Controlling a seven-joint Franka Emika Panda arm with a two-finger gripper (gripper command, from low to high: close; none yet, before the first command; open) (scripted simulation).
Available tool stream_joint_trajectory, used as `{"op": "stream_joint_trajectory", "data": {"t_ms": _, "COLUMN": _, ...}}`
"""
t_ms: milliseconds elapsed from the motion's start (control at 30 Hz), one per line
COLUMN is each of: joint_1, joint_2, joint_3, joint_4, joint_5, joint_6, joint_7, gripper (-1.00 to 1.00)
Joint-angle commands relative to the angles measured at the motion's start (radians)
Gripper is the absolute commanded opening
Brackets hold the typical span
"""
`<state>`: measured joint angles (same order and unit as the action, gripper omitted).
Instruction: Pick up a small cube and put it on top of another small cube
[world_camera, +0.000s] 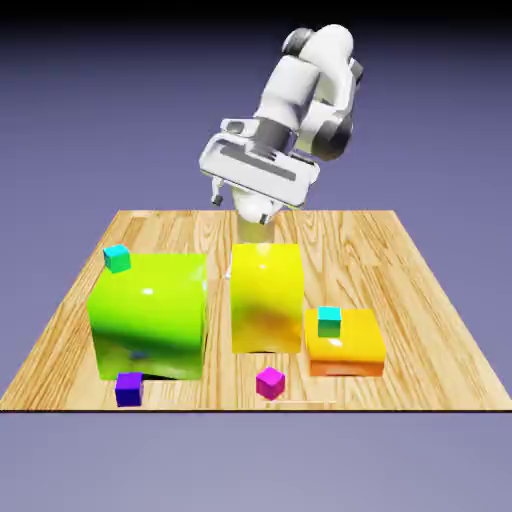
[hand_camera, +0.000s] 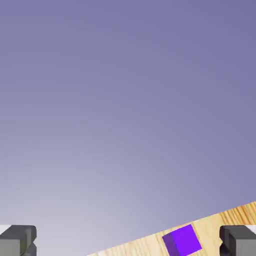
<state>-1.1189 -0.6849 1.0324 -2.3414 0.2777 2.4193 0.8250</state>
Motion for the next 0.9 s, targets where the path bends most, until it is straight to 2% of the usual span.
{"op": "stream_joint_trajectory", "data": {"t_ms": 0, "joint_1": -0.036, "joint_2": -0.004, "joint_3": 0.033, "joint_4": 0.015, "joint_5": 0.009, "joint_6": -0.02, "joint_7": 0.003, "gripper": 0.0}}
{"op": "stream_joint_trajectory", "data": {"t_ms": 867, "joint_1": -0.979, "joint_2": -0.099, "joint_3": 0.893, "joint_4": 0.405, "joint_5": 0.24, "joint_6": -0.534, "joint_7": 0.073, "gripper": 0.0}}
